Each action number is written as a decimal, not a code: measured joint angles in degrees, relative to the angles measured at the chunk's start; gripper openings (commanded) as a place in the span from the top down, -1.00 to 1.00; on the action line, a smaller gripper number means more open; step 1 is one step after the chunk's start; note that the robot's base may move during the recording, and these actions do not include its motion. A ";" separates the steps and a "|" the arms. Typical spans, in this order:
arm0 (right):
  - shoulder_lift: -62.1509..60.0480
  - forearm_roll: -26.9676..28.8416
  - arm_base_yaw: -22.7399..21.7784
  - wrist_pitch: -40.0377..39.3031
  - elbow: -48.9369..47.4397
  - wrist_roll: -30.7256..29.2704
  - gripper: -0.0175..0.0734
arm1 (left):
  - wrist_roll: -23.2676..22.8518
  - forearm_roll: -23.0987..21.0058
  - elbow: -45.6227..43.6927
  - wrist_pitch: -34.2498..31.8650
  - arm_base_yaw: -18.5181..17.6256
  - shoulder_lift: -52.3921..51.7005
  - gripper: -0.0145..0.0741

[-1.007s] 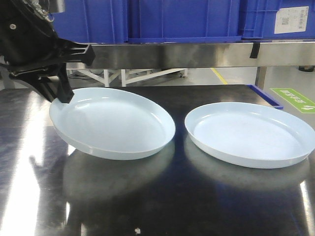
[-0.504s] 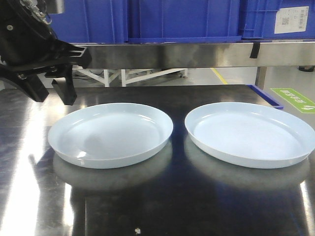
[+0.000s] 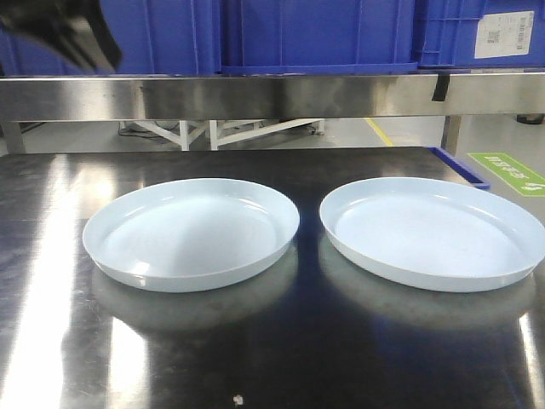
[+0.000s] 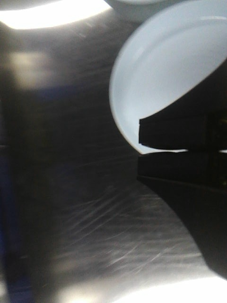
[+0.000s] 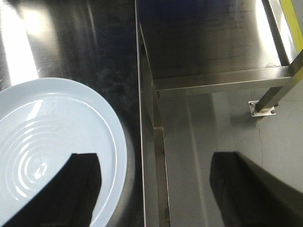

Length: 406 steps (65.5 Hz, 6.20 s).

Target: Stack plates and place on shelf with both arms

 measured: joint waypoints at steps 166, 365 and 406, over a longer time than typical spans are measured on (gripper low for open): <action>0.00 0.00 0.00 1.20 0.00 0.00 -0.47 | -2.13 3.60 48.51 -13.76 24.08 -46.63 0.48; 26.32 2.12 4.64 8.58 -13.64 0.00 -0.09 | -2.13 3.60 48.51 -13.76 24.08 -46.63 0.48; 20.60 -0.82 4.64 10.71 -20.81 0.00 0.55 | -2.13 3.60 48.51 -13.76 24.08 -46.63 0.48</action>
